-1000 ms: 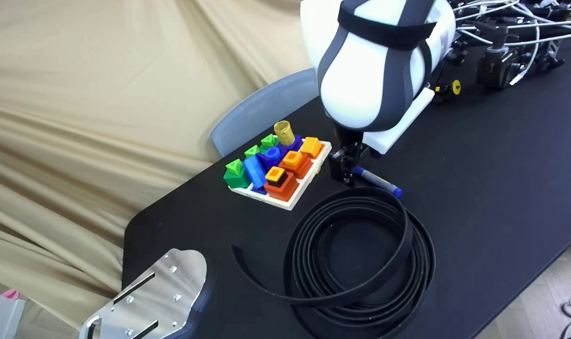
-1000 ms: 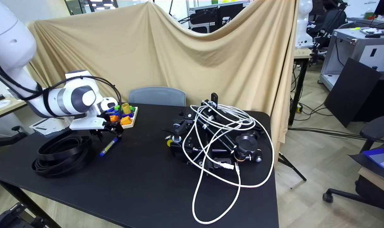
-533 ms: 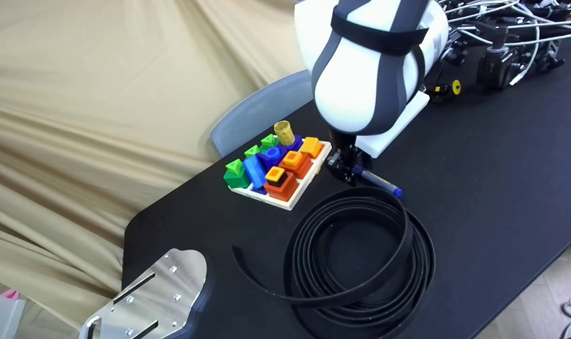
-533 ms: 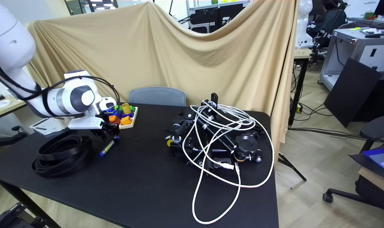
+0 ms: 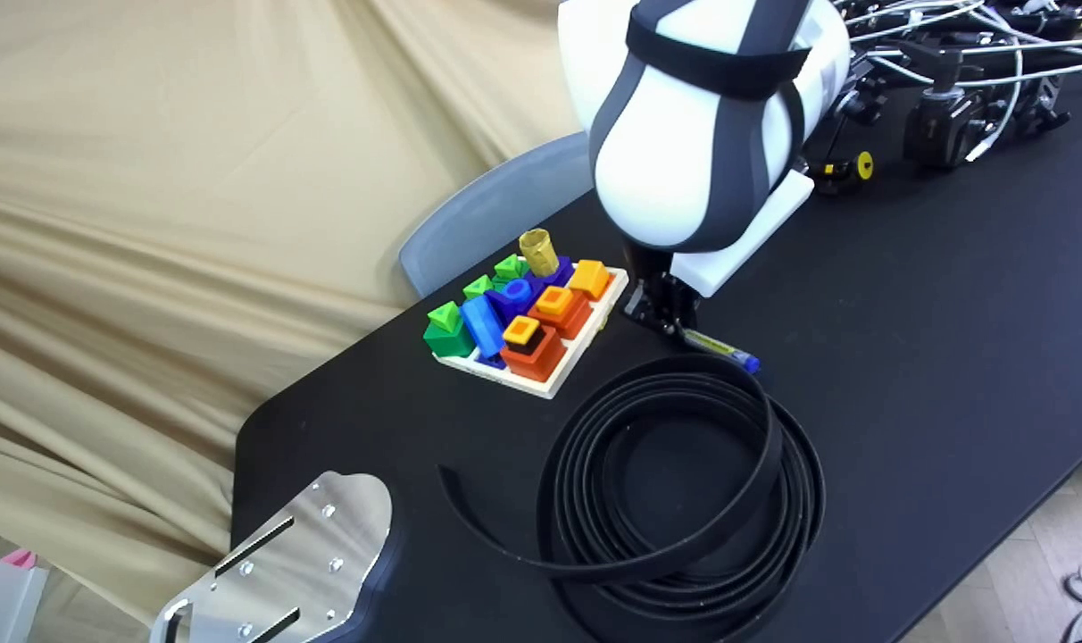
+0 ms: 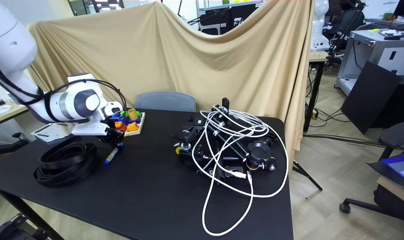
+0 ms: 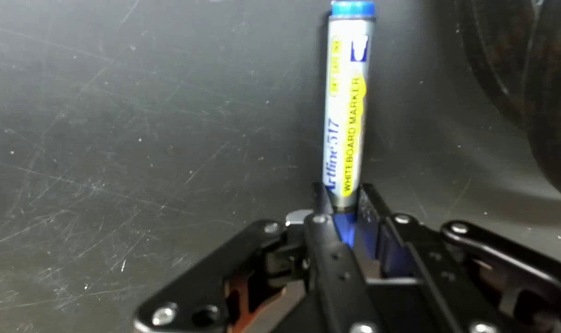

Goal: Move the marker to the right on the table

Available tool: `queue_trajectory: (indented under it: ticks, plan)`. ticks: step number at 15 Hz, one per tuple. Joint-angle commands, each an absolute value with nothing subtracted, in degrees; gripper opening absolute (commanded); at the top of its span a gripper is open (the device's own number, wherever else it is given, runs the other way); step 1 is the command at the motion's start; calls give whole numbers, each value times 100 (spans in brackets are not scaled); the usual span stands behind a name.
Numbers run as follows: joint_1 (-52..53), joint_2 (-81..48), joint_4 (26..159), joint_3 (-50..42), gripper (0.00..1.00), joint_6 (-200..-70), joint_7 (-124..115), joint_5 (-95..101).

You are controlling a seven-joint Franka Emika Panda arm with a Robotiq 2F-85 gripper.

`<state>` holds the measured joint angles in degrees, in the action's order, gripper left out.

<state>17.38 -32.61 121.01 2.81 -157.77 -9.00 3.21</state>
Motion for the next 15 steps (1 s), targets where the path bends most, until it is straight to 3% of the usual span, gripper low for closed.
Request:
queue_trajectory:
  ticks: [1, 7, 15]
  plan:
    - [1699, -2953, 12246, 321, 5, -15671, -995, 310]
    - [1430, -2261, 12571, 322, 5, -15456, -807, 297]
    - [255, -1745, 13011, 408, 5, -15433, 637, -26]
